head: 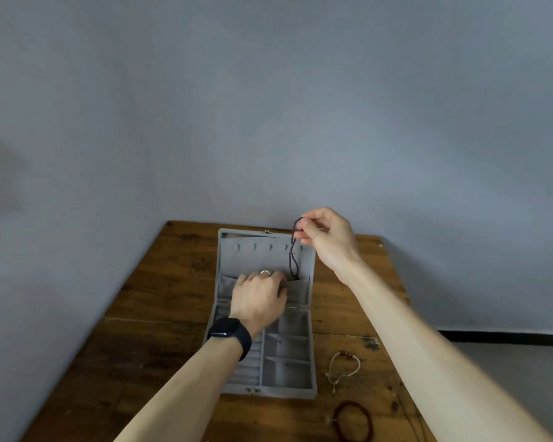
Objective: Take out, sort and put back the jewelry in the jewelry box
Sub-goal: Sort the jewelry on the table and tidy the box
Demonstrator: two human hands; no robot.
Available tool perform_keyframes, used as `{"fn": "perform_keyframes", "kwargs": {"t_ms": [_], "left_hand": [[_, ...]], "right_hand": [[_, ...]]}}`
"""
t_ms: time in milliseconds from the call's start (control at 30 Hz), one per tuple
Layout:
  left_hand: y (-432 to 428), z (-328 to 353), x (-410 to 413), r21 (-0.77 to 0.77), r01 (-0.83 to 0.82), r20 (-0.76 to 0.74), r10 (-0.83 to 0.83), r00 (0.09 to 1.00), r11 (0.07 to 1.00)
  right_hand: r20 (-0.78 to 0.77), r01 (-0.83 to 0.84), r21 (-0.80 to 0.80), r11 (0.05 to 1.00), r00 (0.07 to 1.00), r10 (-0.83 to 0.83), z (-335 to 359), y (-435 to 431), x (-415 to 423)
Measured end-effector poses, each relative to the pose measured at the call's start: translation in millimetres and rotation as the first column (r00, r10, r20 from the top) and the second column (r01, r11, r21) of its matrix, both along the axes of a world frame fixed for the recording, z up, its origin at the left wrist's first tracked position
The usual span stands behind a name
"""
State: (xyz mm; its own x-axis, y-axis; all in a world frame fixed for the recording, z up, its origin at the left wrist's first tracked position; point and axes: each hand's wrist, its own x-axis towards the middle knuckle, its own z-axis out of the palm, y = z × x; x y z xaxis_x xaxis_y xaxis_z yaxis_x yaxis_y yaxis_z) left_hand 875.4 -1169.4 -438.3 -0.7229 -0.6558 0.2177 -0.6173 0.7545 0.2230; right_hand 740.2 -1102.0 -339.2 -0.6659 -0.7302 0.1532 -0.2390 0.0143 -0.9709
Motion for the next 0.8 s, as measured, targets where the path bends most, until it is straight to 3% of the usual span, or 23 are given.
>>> {"fn": "perform_keyframes", "kwargs": {"t_ms": [133, 367, 500, 633, 800], "left_hand": [[-3.3, 0.0, 3.2, 0.0, 0.033, 0.012, -0.033, 0.999, 0.999], [-2.9, 8.2, 1.1, 0.019, 0.003, -0.046, -0.003, 0.999, 1.0], [-5.2, 18.3, -4.2, 0.027, -0.031, -0.072, 0.033, 0.997, 0.999], [-8.5, 21.4, -11.3, 0.007, -0.015, 0.03, 0.015, 0.999, 1.0], [-7.3, 20.1, -11.5, -0.028, -0.006, 0.041, 0.008, 0.999, 1.0]], "right_hand": [[-0.351, 0.052, 0.275, 0.96, 0.935, 0.05, -25.0, 2.8, -7.0], [-0.588, 0.088, 0.523, 0.848, 0.757, 0.284, -39.1, 5.9, -9.0], [-0.721, 0.166, 0.432, 0.886, 0.654, 0.229, -39.9, 6.5, -17.2], [-0.772, 0.25, 0.266, 0.931, 0.633, 0.05, -45.1, 4.7, -24.1], [-0.764, 0.193, 0.249, 0.949, 0.642, 0.07, -50.7, -1.6, -25.0]]}}
